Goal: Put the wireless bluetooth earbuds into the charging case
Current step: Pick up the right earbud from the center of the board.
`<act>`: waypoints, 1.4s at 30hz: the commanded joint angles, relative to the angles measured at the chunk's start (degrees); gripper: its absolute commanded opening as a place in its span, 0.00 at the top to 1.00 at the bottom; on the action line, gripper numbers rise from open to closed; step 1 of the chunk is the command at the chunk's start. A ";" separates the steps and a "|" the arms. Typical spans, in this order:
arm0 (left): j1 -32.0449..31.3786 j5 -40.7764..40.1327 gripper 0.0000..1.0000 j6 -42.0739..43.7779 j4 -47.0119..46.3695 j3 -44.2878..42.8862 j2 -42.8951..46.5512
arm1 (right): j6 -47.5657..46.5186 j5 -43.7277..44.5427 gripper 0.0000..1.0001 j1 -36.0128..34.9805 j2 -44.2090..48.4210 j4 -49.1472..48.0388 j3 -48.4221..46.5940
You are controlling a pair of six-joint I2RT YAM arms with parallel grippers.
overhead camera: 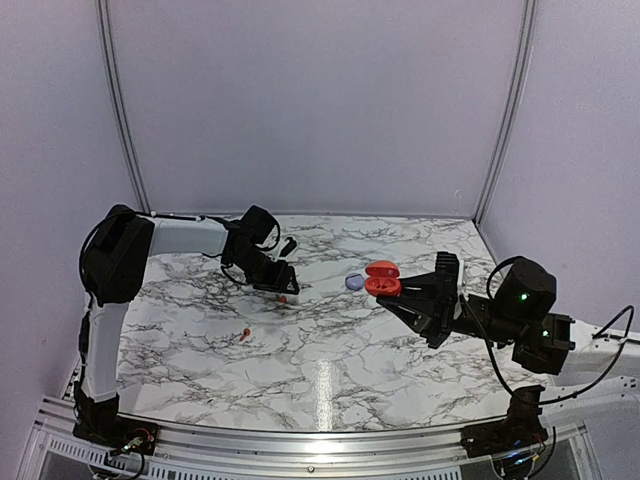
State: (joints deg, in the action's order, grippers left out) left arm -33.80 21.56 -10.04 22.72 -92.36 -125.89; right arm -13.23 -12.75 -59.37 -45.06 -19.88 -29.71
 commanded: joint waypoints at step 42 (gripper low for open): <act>-5.75 -18.82 0.60 -3.82 5.80 2.27 3.99 | 1.37 -1.31 1.00 -0.39 -0.82 -0.55 -0.87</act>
State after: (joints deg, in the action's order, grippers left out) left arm -39.64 3.88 -15.75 24.27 -86.54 -118.65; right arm -12.60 -14.04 -59.37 -45.91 -19.64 -29.71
